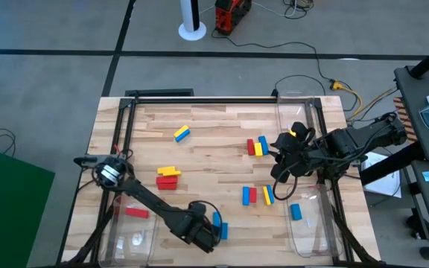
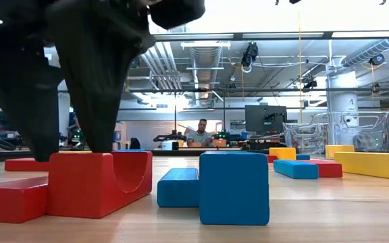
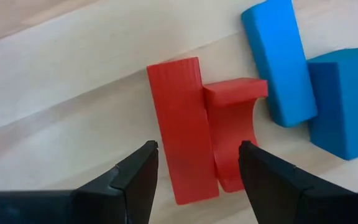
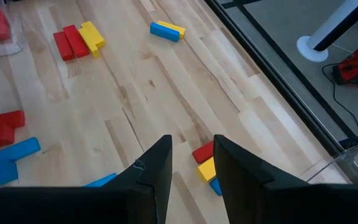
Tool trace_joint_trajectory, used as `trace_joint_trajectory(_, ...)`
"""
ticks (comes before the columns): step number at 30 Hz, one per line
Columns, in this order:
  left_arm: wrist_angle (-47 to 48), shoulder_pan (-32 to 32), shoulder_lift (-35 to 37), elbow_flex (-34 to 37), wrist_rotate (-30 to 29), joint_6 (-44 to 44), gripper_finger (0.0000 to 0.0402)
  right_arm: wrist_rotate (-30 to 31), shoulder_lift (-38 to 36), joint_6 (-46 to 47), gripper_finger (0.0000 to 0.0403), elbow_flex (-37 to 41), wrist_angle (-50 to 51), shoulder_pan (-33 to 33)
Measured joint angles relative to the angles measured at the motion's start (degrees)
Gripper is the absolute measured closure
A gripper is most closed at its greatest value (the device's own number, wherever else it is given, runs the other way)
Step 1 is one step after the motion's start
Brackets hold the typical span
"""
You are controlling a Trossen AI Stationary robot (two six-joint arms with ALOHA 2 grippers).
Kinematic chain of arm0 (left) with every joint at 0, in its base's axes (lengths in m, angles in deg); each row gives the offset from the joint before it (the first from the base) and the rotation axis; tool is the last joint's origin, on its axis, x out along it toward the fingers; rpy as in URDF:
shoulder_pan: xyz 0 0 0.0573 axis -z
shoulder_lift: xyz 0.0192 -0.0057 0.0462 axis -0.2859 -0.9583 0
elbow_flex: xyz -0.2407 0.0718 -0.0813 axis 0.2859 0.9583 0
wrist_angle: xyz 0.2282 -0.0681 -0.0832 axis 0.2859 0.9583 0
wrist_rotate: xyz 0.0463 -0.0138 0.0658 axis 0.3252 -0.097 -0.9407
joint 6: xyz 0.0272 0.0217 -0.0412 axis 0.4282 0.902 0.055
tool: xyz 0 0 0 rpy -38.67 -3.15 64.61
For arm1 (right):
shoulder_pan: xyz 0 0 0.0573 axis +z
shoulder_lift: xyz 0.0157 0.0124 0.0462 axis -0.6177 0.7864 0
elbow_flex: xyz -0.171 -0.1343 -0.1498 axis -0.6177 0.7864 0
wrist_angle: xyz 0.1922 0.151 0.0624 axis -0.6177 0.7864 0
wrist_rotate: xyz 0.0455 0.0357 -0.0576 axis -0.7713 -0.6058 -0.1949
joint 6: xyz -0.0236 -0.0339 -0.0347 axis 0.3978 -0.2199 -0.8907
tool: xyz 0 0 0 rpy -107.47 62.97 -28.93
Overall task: Sort blocks
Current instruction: Put the red block into the bottom left transparent bin
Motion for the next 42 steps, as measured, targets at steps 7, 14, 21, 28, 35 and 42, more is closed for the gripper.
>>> trace_joint_trajectory(7,0.8,0.0,-1.2,0.3,0.0,0.9,0.0202,0.0,0.0,-0.1,0.0309,0.0,0.0,0.0)
trace_joint_trajectory(14,0.9,0.0,-2.3,0.3,0.5,2.1,0.0202,0.0,0.0,-0.2,0.0313,0.0,0.0,0.0)
trace_joint_trajectory(21,2.1,0.0,-2.3,0.3,0.5,3.5,0.0218,0.0,0.0,0.0,0.03,0.0,0.0,0.0)
trace_joint_trajectory(28,2.5,0.0,-2.3,0.3,0.5,3.6,0.0269,0.0,0.0,0.0,0.0297,0.0,0.0,0.0)
trace_joint_trajectory(35,2.5,0.0,-2.2,0.3,0.5,3.6,0.0314,0.0,0.0,0.0,0.0313,0.0,0.0,0.0)
trace_joint_trajectory(42,5.7,0.0,-1.7,-1.7,0.7,4.5,0.0334,0.1,0.0,0.0,0.0318,0.1,0.0,0.0)
